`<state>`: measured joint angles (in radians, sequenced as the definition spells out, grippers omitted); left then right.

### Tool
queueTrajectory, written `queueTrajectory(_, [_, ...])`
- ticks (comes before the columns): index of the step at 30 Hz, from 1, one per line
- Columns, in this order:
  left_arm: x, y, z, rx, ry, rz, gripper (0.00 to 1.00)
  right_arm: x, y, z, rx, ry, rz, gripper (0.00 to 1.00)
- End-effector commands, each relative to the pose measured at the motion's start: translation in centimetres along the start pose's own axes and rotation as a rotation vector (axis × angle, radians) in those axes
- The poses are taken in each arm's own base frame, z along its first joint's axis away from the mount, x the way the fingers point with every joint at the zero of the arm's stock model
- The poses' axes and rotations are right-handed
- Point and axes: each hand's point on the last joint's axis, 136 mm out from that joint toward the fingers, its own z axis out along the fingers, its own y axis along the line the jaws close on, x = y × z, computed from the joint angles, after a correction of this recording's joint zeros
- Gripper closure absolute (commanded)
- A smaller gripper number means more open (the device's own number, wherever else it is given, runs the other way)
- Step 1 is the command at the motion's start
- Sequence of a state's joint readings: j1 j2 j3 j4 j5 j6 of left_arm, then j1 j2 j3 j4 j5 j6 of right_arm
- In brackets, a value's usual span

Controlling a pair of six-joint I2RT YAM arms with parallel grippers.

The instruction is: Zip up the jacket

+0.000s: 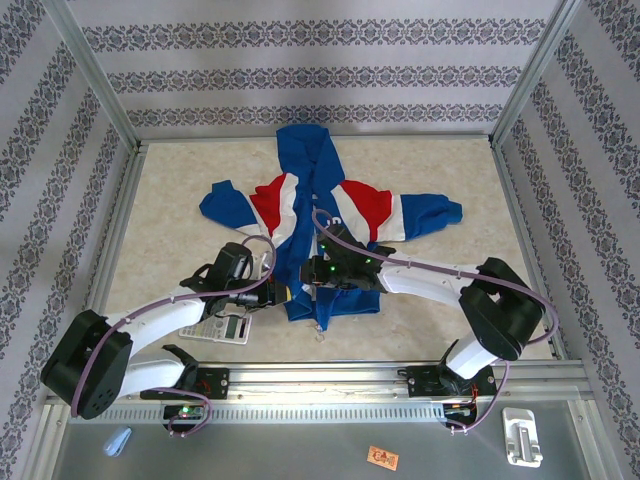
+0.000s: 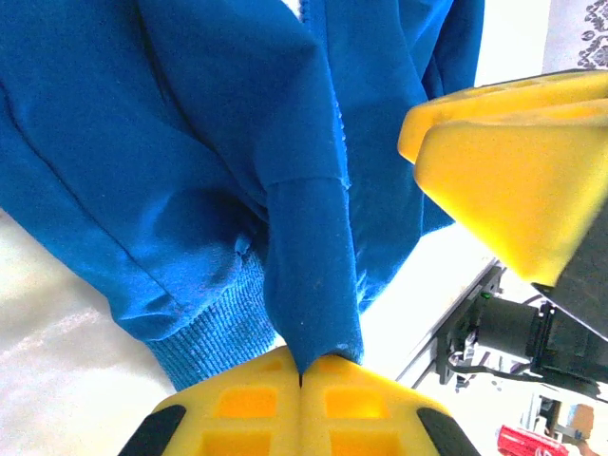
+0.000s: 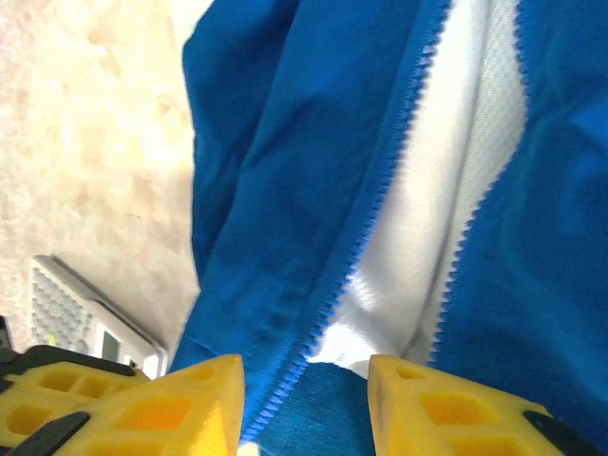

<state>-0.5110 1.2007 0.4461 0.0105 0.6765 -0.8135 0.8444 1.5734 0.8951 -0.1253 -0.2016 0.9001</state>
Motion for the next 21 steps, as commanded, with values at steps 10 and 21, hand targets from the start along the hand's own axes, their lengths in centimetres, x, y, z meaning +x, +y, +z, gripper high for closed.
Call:
queueTrajectory(10, [0.4, -0.1, 0.4, 0.044, -0.001, -0.036, 1.0, 1.3, 0.8, 2.8, -0.061, 0.061, 0.078, 0.52])
queueTrajectory(21, [0.6, 0.3, 0.6, 0.031, 0.0, -0.037, 1.0, 1.4, 4.0, 4.1, -0.216, 0.089, 0.121, 0.58])
